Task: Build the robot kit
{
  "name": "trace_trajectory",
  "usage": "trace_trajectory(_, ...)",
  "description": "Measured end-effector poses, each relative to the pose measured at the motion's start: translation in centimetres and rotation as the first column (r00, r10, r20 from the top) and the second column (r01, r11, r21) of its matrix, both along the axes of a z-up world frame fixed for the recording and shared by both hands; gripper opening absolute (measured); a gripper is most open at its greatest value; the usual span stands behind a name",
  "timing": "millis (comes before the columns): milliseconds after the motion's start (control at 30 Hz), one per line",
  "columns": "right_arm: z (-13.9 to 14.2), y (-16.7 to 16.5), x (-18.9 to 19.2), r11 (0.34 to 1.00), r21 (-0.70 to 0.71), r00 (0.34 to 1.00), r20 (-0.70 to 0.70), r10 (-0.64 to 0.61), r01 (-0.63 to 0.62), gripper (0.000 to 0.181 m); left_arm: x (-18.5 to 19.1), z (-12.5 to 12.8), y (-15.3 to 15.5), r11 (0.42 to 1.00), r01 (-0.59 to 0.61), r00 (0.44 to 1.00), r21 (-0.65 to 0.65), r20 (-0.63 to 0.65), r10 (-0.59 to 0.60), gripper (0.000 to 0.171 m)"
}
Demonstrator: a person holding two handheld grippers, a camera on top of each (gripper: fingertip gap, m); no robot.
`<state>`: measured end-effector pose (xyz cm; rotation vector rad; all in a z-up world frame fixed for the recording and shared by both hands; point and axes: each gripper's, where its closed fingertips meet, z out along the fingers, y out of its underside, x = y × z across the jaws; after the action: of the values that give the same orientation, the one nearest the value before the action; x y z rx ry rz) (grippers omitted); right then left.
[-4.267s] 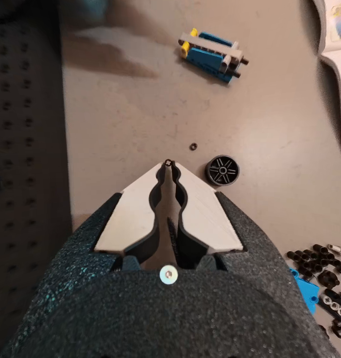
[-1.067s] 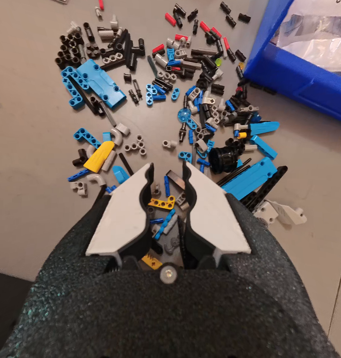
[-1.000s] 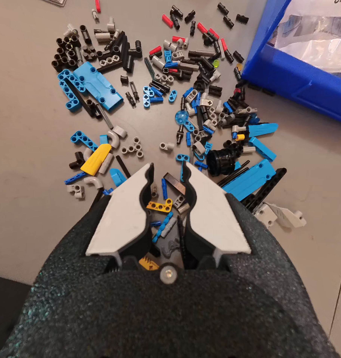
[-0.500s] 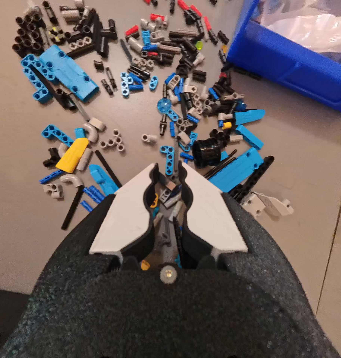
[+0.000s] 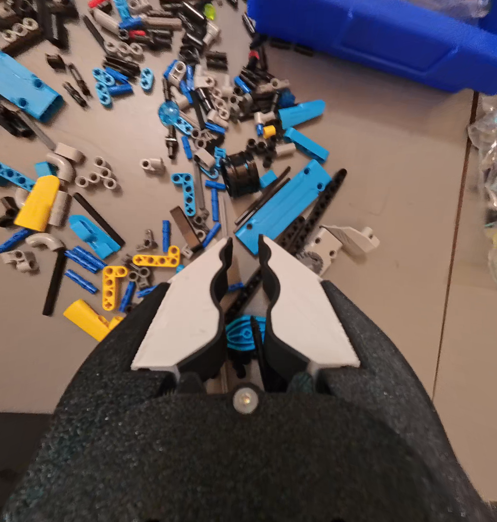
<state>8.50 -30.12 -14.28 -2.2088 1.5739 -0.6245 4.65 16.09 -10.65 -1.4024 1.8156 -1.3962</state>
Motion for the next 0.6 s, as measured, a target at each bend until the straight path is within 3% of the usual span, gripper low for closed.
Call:
trace_trajectory(233,0.4,-4.7,-0.2,0.984,-0.132,0.993,0.002,-0.12,0.119,0.017,0.0,0.0,0.0,1.0,-0.002,1.0,0.001,-0.001,0.002,0.036)
trace_trajectory(600,2.1,-7.8,0.1,0.957,-0.231,0.984,0.036,-0.172,0.176,0.018,0.0,0.0,0.0,1.0,-0.003,1.0,-0.004,-0.004,0.003,0.036)
